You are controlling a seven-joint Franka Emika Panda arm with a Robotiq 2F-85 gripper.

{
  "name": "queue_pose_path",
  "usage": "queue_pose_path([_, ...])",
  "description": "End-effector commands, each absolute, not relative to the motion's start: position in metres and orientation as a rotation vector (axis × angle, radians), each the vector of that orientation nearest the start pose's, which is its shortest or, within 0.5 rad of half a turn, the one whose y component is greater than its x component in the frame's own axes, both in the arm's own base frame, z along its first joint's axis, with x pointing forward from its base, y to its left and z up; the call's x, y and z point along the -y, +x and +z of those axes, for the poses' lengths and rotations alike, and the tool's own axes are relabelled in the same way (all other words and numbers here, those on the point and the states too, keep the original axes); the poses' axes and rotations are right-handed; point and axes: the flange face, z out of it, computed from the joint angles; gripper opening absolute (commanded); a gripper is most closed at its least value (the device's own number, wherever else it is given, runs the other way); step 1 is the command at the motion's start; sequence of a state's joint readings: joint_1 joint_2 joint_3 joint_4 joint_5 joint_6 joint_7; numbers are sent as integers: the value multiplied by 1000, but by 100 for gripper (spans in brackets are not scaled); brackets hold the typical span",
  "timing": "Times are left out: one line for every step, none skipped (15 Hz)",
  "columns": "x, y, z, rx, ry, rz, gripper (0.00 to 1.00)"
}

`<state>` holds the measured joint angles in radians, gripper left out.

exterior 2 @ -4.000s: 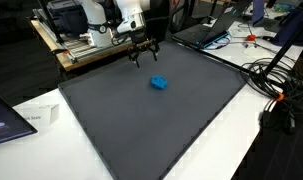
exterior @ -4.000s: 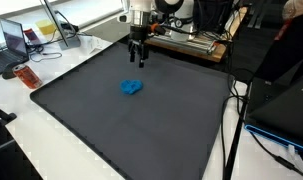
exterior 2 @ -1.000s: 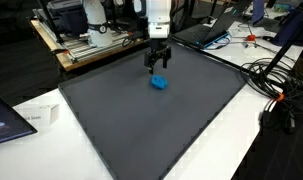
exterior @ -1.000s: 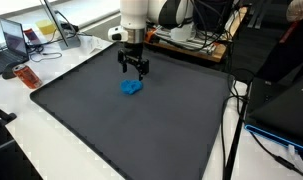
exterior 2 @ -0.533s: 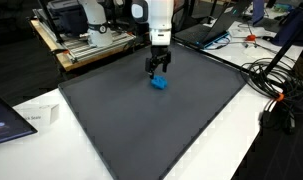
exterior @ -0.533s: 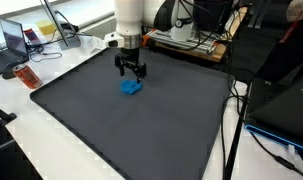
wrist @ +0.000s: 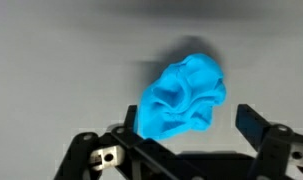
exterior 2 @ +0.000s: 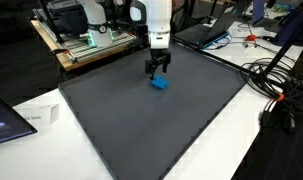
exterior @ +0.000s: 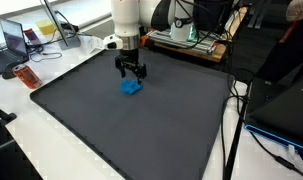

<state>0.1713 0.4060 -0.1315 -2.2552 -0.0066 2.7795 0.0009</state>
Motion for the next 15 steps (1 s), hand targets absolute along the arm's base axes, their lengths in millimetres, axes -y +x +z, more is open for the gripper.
queue_pose_path([-16,554,193,109,-3200,-174,100])
queue_pose_path([-16,553,192,127,-3201,-171,100])
queue_pose_path([-15,553,190,141,-3202,-171,100])
queue_pose_path([-14,554,189,148,-3198,-172,100])
queue_pose_path([-14,554,188,157,-3197,-167,100])
queue_pose_path([-14,554,186,159,-3191,-166,100])
queue_pose_path([-14,554,185,168,-3191,-164,100])
queue_pose_path([-14,554,184,184,-3181,-162,100])
queue_pose_path([-14,554,183,195,-3179,-165,100])
queue_pose_path([-13,554,181,207,-3179,-163,100])
queue_pose_path([-11,554,180,213,-3178,-164,100])
queue_pose_path([-10,555,178,220,-3181,-164,100])
queue_pose_path([-9,557,177,234,-3178,-165,100])
queue_pose_path([-8,557,175,246,-3177,-161,100])
queue_pose_path([-8,558,173,259,-3179,-159,100])
